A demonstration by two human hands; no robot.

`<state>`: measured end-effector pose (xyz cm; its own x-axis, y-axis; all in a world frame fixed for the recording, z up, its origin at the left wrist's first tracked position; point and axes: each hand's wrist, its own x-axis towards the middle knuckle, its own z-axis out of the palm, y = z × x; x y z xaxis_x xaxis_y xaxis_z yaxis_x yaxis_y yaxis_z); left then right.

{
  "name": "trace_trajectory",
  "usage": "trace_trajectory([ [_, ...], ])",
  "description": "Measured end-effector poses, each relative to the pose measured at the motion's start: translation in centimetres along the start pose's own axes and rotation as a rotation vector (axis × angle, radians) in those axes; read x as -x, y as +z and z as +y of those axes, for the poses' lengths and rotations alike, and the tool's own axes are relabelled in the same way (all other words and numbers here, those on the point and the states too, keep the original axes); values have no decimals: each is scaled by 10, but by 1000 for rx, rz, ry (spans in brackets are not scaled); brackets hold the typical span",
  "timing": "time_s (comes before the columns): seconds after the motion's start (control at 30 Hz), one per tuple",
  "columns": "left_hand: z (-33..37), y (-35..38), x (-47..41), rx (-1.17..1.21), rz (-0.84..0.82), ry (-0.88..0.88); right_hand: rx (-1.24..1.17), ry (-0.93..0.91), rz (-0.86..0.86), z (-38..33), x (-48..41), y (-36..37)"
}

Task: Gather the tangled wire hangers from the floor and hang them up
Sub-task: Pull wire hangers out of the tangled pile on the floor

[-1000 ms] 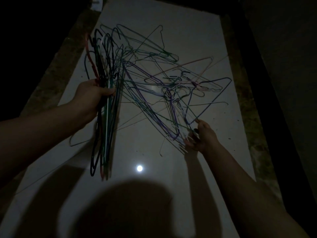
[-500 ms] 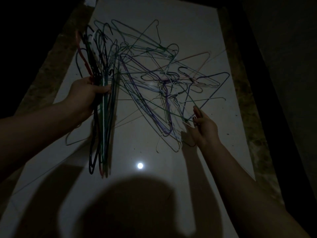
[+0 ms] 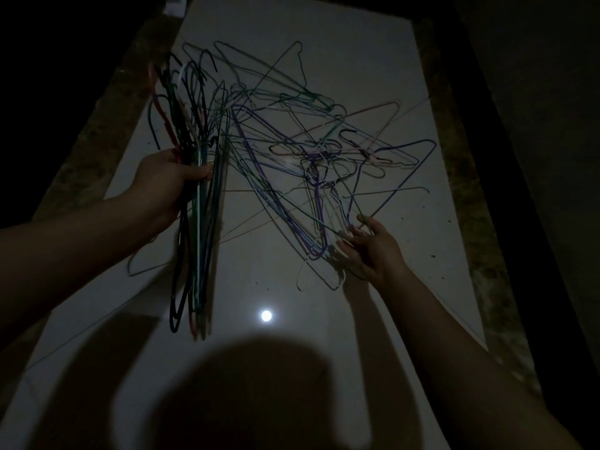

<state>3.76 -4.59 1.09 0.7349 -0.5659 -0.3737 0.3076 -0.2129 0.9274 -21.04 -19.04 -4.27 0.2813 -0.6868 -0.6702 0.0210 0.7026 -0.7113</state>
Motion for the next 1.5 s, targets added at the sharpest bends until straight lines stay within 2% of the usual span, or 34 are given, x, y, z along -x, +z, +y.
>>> trace_trajectory([
  [0.17,-1,2,2,-10,8,7,108,-13,6,4,-2,0],
  [0.43,5,5,3,12,0,7,19,-139,-58,1,5,11],
  [0.57,4,7,4,3,5,3,161,-213,-151,4,5,9],
  [0.63,3,8,5,3,-1,-3,159,-227,-164,4,4,7],
  [0.8,3,10,7,-6,-5,-14,-225,-63,-239,2,-4,3],
  [1.03,6,12,10,-3,6,7,-134,12,-232,2,-5,-1],
  [1.1,5,11,9,0,4,3,-45,10,-223,0,-2,0],
  [1.27,3,9,7,-22,8,9,460,-242,-80,3,4,6],
  [1.37,3,9,6,-32,-9,23,496,-397,-46,3,7,8],
  [1.5,9,16,8,23,-5,43,412,-472,-39,-4,11,14],
])
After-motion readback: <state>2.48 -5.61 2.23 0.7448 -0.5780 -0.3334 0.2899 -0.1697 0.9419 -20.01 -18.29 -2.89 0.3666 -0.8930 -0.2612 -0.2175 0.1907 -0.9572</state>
